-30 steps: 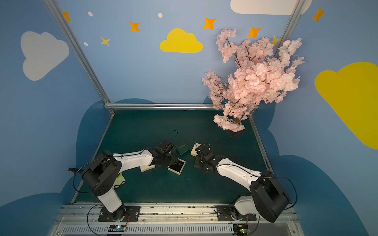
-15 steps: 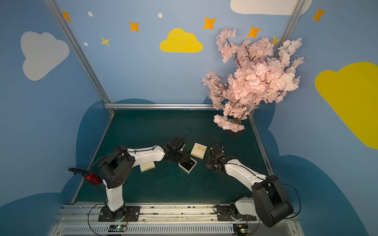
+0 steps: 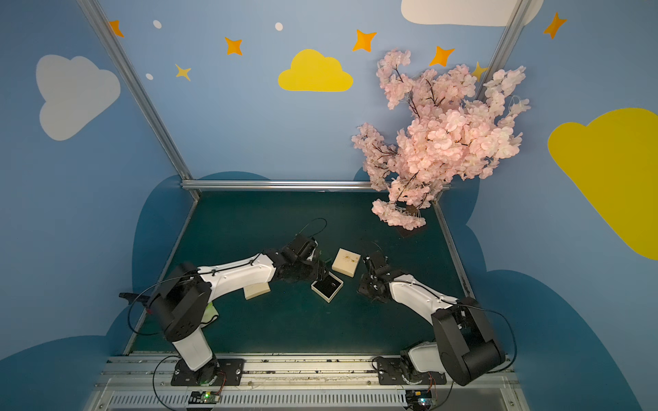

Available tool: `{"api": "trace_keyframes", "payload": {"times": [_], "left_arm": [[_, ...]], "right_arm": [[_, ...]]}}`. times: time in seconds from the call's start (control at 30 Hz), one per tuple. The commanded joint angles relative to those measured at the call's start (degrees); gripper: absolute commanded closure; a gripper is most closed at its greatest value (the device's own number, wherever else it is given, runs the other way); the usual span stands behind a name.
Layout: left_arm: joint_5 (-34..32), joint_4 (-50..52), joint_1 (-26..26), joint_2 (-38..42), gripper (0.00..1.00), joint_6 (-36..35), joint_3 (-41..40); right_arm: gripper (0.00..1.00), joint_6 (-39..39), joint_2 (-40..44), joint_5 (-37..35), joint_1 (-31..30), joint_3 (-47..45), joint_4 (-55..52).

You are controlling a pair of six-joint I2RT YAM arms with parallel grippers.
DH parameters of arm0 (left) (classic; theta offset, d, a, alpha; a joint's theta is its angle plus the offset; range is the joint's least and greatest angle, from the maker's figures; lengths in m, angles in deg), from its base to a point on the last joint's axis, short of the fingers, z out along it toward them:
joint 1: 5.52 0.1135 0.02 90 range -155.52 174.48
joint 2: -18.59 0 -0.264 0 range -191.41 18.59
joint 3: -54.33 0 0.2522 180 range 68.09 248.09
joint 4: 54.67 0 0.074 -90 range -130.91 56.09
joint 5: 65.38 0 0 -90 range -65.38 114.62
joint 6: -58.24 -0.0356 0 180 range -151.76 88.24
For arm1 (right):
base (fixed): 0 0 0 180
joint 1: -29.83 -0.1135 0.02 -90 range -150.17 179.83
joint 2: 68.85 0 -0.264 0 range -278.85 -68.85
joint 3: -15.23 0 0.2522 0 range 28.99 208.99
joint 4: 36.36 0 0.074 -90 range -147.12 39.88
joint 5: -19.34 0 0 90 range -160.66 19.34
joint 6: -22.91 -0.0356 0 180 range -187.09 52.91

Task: Take the rings out of the lift-off lid box
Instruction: Move the jewelry box to the center of the board, then take out the ring from the jewelry box.

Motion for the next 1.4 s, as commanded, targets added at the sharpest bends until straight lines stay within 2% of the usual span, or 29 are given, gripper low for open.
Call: {"api": "trace_keyframes", "payload": {"times": [0.0,0.1,0.2,0.33,0.57,0.63,0.83,1.23,1.37], "left_arm": [[-4.29,1.66,0.17,4.90,0.27,0.31,-2.86],[-6.46,1.85,0.15,8.98,0.23,0.86,-6.10],[-6.54,2.05,0.13,12.72,0.19,1.46,-8.85],[-5.67,1.02,0.17,16.38,0.18,4.37,-13.58],[-2.09,-4.44,0.13,19.66,0.26,10.12,-21.70],[-1.81,-5.50,0.12,20.36,0.26,11.05,-23.11],[-2.03,-5.71,0.08,21.43,0.26,11.18,-23.70],[-2.48,-5.36,0.09,20.49,0.26,10.18,-22.85],[-2.21,-5.45,0.13,19.29,0.26,9.94,-22.27]], "right_arm": [[0.33,0.64,3.77,-1.20,-0.16,-0.59,-3.56],[0.32,1.04,6.26,-1.12,-0.18,-0.88,-4.29],[0.32,3.02,8.76,2.70,-1.10,-1.05,-2.51],[0.36,6.44,9.89,6.80,-4.50,-0.10,1.12],[0.56,14.40,2.83,7.47,-11.28,8.11,0.62],[0.58,15.65,0.41,7.87,-12.84,10.07,0.59],[0.72,17.59,-5.81,5.14,-16.44,14.44,-0.54],[0.78,19.12,-11.75,-3.12,-19.18,19.00,-4.28],[0.78,19.56,-13.07,-3.21,-19.18,19.48,-4.38]]}}
